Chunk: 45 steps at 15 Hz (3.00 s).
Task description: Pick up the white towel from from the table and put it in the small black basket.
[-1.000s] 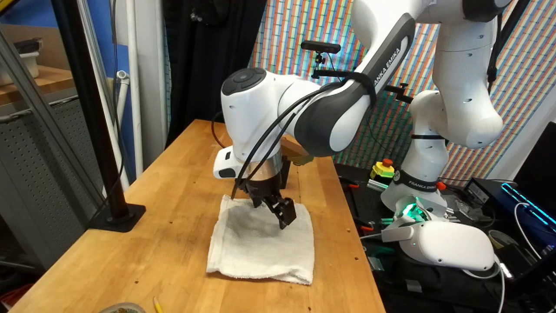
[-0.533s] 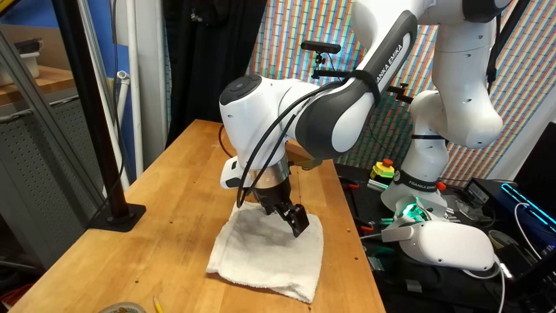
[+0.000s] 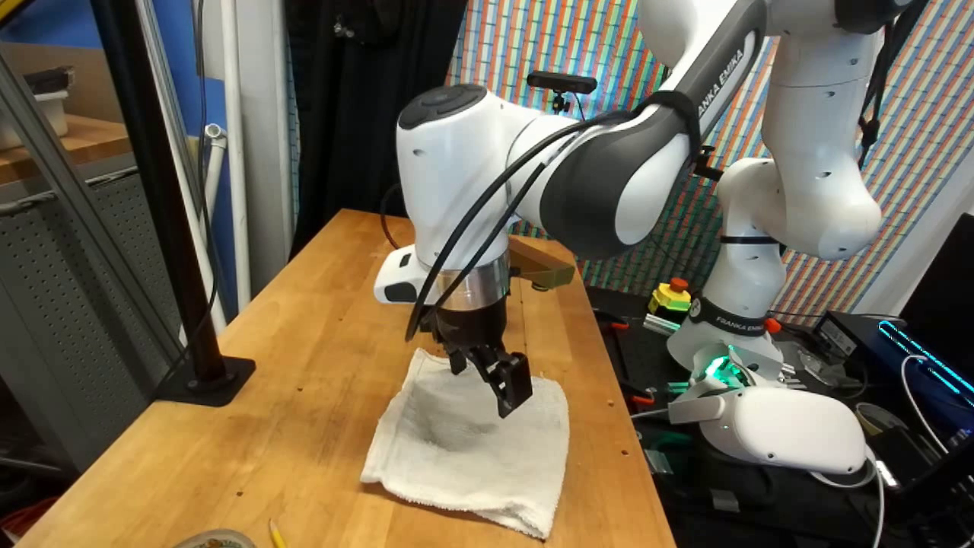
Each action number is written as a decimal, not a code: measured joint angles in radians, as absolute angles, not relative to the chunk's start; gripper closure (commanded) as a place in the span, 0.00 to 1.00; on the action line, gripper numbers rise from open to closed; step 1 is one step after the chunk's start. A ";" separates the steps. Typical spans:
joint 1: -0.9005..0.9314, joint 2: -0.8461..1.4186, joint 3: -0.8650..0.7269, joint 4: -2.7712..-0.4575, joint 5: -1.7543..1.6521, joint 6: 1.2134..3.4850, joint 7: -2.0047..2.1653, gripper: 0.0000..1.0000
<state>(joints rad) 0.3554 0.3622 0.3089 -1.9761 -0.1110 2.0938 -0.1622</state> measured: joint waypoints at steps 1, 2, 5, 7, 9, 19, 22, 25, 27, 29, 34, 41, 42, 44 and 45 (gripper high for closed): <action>0.359 0.346 0.310 -1.974 -0.111 2.104 -0.157 0.00; 0.364 0.332 0.312 -1.975 -0.111 2.110 -0.152 0.00; 0.382 0.318 0.318 -1.982 -0.112 2.112 -0.138 0.00; 0.396 0.324 0.321 -1.998 -0.114 2.117 -0.126 0.00; 0.410 0.340 0.322 -2.016 -0.117 2.129 -0.114 0.00; 0.427 0.433 0.306 -2.049 -0.220 2.143 -0.059 0.50; 0.424 0.421 0.296 -2.054 -0.234 2.130 -0.056 0.73; 0.407 0.376 0.291 -2.070 -0.234 2.114 -0.056 0.95; 0.386 0.305 0.291 -2.089 -0.226 2.091 -0.059 0.99; 0.358 0.214 0.292 -2.116 -0.207 2.067 -0.069 0.95; 0.282 -0.036 0.267 -2.171 -0.136 2.022 -0.113 0.95; 0.207 -0.316 0.150 -2.174 -0.103 1.979 -0.170 0.95; 0.202 -0.337 0.138 -2.175 -0.103 1.973 -0.175 0.95; 0.199 -0.361 0.127 -2.182 -0.102 1.963 -0.180 0.95; 0.200 -0.364 0.127 -2.189 -0.097 1.956 -0.181 0.95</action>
<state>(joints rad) 0.2000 -0.3642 0.1269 -2.1894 -0.0967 1.9558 -0.1805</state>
